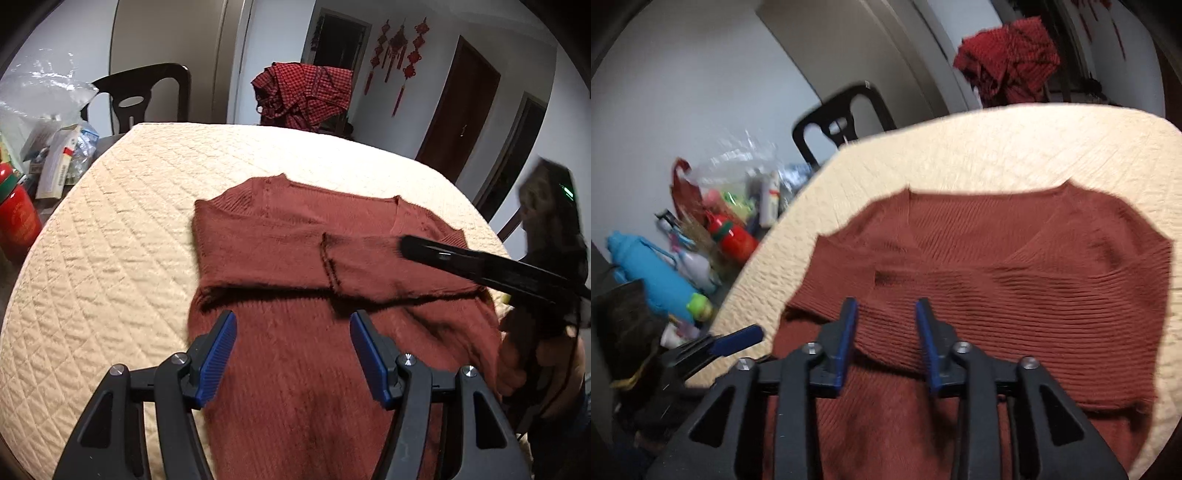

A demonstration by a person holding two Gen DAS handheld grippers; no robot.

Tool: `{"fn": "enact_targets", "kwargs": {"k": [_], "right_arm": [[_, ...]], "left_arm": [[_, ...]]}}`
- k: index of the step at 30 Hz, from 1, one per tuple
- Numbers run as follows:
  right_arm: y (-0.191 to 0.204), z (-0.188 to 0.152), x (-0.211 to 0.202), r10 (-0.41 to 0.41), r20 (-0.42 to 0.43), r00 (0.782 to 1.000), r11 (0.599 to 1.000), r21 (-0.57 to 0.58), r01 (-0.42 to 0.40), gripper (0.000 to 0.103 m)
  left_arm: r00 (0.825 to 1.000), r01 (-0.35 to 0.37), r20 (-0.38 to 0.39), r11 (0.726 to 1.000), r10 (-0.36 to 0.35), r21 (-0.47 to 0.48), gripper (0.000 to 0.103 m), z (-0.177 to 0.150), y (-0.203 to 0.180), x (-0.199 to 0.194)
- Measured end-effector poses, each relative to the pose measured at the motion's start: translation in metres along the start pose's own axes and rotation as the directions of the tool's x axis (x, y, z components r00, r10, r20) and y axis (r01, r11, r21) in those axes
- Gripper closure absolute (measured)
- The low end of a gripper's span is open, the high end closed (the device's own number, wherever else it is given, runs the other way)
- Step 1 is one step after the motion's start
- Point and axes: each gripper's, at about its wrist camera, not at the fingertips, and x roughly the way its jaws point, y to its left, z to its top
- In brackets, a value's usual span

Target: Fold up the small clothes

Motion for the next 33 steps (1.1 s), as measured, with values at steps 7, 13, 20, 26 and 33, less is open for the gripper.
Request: {"fn": "enact_targets", "kwargs": {"k": [7,13,20,26,33], "right_arm": [[-0.038,-0.004,-0.048,-0.134,0.103,0.986,0.989,0.074,0.127,0.067],[-0.074,-0.008,-0.065,-0.224,0.113,0.968,0.967,0.149,0.207,0.067],[-0.095,-0.005,-0.057,-0.269,0.093,0.959,0.955,0.151,0.254,0.087],[-0.104,0.001,-0.047,-0.291,0.069,0.954,0.950,0.142,0.279,0.087],[-0.108,0.005,-0.042,-0.313,0.041,0.949,0.943,0.136,0.305,0.087]], "left_arm": [[0.992,0.120,-0.036,0.992,-0.118,0.040,0.045,0.032,-0.023,0.040],[0.980,0.130,-0.161,0.990,-0.120,0.058,0.065,0.042,-0.036,0.089],[0.982,0.168,-0.108,0.974,-0.153,0.151,0.095,0.053,-0.055,0.074],[0.983,0.183,-0.053,0.978,-0.178,0.104,0.095,0.062,-0.040,0.064],[0.985,0.139,-0.115,0.988,-0.132,0.061,0.087,0.052,-0.026,0.081]]}}
